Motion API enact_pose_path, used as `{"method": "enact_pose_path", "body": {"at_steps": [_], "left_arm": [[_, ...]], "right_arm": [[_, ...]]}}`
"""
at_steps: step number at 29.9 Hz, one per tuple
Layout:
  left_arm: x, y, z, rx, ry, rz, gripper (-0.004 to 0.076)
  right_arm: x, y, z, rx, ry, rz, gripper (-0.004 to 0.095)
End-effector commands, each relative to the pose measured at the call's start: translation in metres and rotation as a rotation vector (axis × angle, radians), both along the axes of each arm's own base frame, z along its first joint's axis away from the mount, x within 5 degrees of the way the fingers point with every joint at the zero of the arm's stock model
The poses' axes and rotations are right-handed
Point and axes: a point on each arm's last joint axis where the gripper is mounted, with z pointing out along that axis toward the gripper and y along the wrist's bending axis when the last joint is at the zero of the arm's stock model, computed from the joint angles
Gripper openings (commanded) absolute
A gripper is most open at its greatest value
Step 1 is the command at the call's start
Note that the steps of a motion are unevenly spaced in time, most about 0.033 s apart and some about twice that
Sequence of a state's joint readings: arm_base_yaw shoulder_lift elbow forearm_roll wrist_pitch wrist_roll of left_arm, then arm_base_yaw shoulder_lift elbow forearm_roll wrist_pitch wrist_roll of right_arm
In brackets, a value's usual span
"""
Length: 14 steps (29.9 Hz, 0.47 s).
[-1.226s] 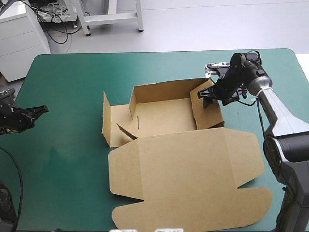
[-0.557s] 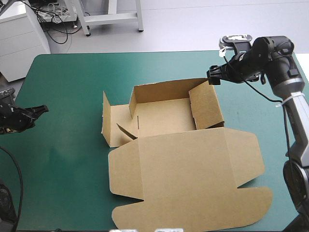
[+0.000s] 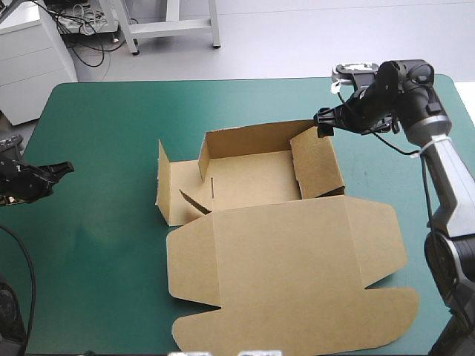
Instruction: Fold the box
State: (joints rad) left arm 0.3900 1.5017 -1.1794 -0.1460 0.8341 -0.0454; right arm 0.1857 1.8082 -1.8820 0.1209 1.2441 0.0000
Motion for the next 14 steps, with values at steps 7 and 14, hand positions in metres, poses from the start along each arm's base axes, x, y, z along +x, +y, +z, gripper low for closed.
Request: {"method": "enact_pose_path", "body": {"at_steps": [7,14], "left_arm": [[0.0,0.001,0.023,0.033,-0.12,0.024,-0.0017],[0.001,0.001,0.023,0.033,-0.13,0.026,-0.0017]], "right_arm": [[0.007,0.002,-0.048,-0.018,0.148,0.019,0.086],[0.009,0.003,-0.066,-0.027,0.203,0.029,0.086]]}}
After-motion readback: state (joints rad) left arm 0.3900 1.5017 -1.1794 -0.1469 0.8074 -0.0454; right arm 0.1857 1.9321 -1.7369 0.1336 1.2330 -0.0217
